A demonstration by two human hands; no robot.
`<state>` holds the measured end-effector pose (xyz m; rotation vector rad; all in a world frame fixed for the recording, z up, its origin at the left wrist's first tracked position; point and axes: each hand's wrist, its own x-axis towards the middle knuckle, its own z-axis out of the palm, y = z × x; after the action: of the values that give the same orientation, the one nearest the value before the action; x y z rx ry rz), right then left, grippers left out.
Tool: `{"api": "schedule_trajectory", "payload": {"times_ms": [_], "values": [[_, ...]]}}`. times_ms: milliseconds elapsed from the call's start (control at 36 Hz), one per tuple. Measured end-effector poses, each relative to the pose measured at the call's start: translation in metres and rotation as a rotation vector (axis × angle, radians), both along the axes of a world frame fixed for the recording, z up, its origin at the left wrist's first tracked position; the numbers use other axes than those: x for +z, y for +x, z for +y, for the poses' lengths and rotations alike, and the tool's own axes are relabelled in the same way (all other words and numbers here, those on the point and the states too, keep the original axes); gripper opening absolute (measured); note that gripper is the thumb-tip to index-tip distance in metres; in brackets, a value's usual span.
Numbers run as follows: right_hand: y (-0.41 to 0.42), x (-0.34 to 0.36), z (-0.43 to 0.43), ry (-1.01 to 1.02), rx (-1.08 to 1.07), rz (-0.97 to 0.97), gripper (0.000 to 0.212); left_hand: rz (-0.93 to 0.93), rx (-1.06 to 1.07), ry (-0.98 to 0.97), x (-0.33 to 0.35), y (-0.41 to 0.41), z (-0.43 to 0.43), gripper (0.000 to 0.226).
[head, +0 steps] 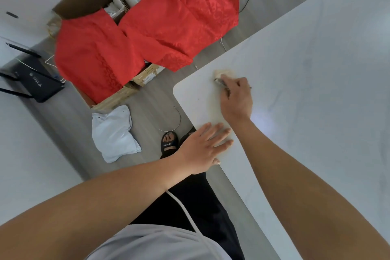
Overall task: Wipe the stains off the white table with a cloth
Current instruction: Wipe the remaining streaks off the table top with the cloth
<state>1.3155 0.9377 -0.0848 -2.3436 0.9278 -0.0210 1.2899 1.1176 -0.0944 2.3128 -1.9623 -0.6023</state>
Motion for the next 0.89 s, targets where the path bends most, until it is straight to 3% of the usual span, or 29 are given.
{"api": "schedule_trajectory", "payload": {"times_ms": [56,111,222,278,444,611,778,889], "values": [[-0.003,-0.001,0.004,-0.029,0.211,-0.023,0.040,0.003,0.008,-0.004,-0.001,-0.001,0.000,0.076],[-0.001,0.000,-0.001,-0.022,0.262,0.000,0.041,-0.002,0.014,0.002,-0.002,-0.003,0.000,0.076],[0.006,0.004,-0.005,0.059,-0.082,0.082,0.042,-0.010,0.016,0.022,-0.005,-0.008,0.000,0.075],[0.007,0.007,0.006,0.049,-0.135,0.082,0.043,0.003,0.020,0.016,-0.005,-0.008,0.000,0.075],[0.001,0.008,0.030,-0.007,0.366,0.030,0.041,-0.014,0.025,-0.035,-0.007,-0.007,0.001,0.077],[0.010,0.007,0.021,0.031,-0.097,0.088,0.042,0.014,0.015,-0.007,-0.005,-0.006,0.002,0.074],[0.007,0.015,0.064,0.065,0.218,0.093,0.042,-0.031,-0.073,0.106,0.003,-0.006,-0.002,0.051],[0.004,0.019,0.083,0.080,0.296,0.114,0.041,-0.027,0.029,0.074,0.000,-0.007,0.002,0.068]]}}
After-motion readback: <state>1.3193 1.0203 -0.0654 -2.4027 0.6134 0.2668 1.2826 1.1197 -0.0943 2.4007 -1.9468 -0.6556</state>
